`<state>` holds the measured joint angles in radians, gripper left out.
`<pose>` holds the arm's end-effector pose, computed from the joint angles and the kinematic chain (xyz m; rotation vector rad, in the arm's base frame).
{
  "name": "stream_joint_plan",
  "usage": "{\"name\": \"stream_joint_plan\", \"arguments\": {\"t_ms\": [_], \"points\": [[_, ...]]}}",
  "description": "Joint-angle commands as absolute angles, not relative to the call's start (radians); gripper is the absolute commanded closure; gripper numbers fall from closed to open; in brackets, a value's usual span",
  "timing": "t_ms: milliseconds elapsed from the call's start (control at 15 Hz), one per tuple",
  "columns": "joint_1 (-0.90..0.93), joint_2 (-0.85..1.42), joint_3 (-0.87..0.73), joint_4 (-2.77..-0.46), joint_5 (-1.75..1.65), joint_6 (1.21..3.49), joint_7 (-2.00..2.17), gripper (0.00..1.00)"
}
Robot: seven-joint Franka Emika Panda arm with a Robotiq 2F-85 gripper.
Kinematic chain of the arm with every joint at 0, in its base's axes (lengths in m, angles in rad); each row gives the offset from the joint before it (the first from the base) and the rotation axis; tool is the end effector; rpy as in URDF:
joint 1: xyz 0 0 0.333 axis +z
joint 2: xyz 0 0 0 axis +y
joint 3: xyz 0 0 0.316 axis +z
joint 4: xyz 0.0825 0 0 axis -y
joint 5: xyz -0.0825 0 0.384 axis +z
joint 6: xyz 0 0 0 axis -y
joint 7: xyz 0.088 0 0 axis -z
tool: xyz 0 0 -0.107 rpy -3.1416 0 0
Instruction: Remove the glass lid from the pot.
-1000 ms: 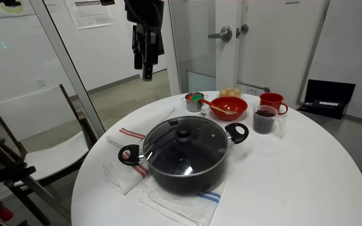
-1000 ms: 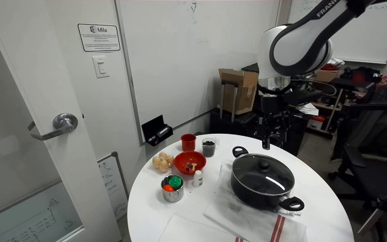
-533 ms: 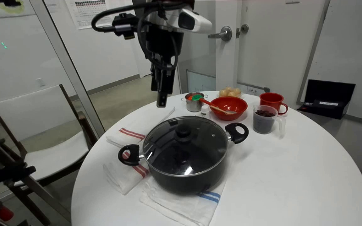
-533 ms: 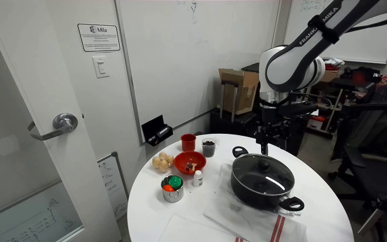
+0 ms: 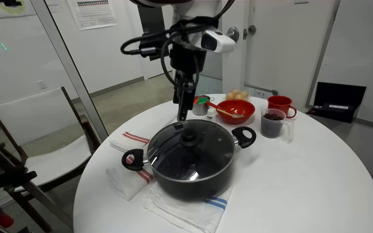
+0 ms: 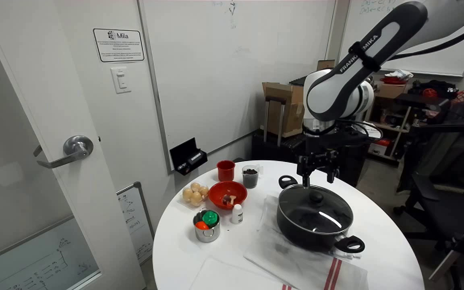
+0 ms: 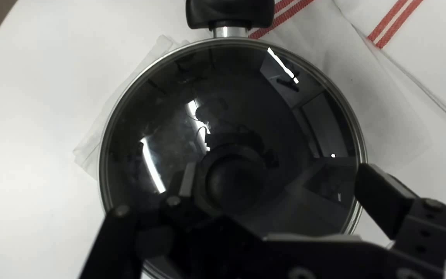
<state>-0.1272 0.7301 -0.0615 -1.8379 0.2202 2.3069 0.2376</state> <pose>0.5980 -0.1093 0.1104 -2.8940 0.8718 0.3929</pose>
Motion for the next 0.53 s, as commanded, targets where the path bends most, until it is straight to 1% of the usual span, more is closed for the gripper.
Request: {"name": "stream_joint_plan", "arguments": {"t_ms": [0, 467], "points": [[-0.123, 0.819, -0.074, -1.739, 0.238, 2.296, 0.28, 0.0], [-0.139, 0.911, -0.08, -1.685, 0.247, 2.289, 0.308, 0.0]]}}
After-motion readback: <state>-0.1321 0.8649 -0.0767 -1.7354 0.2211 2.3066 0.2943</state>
